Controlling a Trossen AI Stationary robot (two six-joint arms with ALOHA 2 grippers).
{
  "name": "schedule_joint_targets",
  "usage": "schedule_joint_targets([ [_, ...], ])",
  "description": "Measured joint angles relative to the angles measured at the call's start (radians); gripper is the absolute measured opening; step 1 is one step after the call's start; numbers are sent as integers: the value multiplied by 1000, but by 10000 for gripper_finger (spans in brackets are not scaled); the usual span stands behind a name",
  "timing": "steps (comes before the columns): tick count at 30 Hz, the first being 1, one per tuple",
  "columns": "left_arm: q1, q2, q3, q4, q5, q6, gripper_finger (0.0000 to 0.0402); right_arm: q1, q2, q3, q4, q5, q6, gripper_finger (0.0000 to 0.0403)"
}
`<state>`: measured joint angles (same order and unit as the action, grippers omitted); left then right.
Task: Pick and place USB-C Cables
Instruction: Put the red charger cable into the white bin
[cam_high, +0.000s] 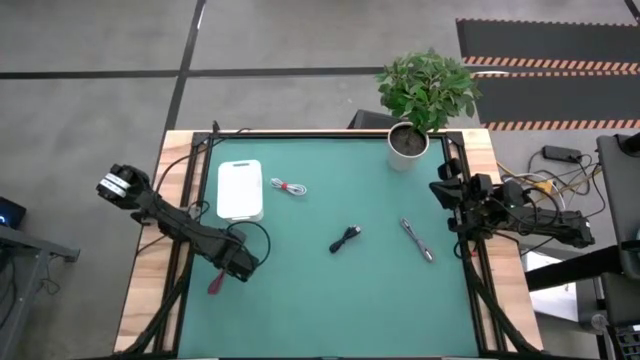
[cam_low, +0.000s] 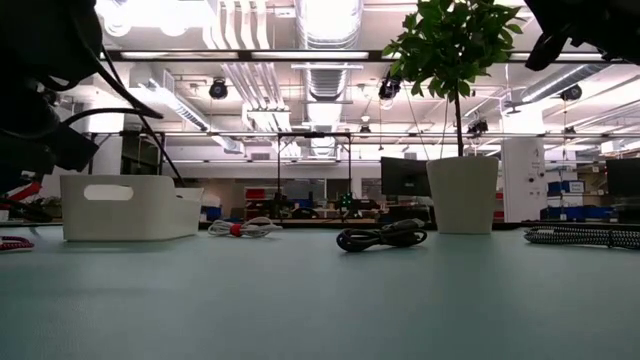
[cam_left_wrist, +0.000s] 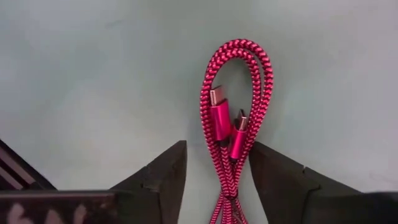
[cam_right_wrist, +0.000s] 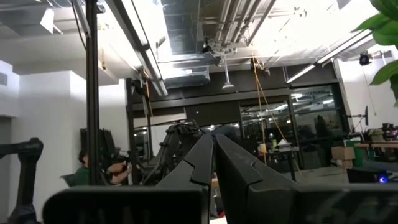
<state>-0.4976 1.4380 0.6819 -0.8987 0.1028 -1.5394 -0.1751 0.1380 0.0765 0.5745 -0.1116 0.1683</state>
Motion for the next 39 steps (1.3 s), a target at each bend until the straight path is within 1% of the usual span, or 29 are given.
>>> schedule_joint_targets([
  [4,-1,0,-1,20,0,0,113,0,1,0,0,0,0,9],
  [11,-1,-1,-12,32,0,-25,31,0,1,0,-6,0,15,9],
  [13,-1,-3,-13,32,1,-26,19,0,1,0,-14,0,14,9],
  [23,-1,-16,17,20,0,-27,15,0,1,0,-24,0,-6,9],
  [27,-1,-19,72,24,8,-28,12,0,1,0,-25,0,3,9],
  [30,-1,-19,123,25,10,-26,3,0,1,0,-34,0,3,9],
  [35,-1,-20,218,25,10,-23,3,0,1,0,-43,0,3,9],
  [39,0,-20,299,25,-18,11,4,0,2,0,-43,0,-7,9],
])
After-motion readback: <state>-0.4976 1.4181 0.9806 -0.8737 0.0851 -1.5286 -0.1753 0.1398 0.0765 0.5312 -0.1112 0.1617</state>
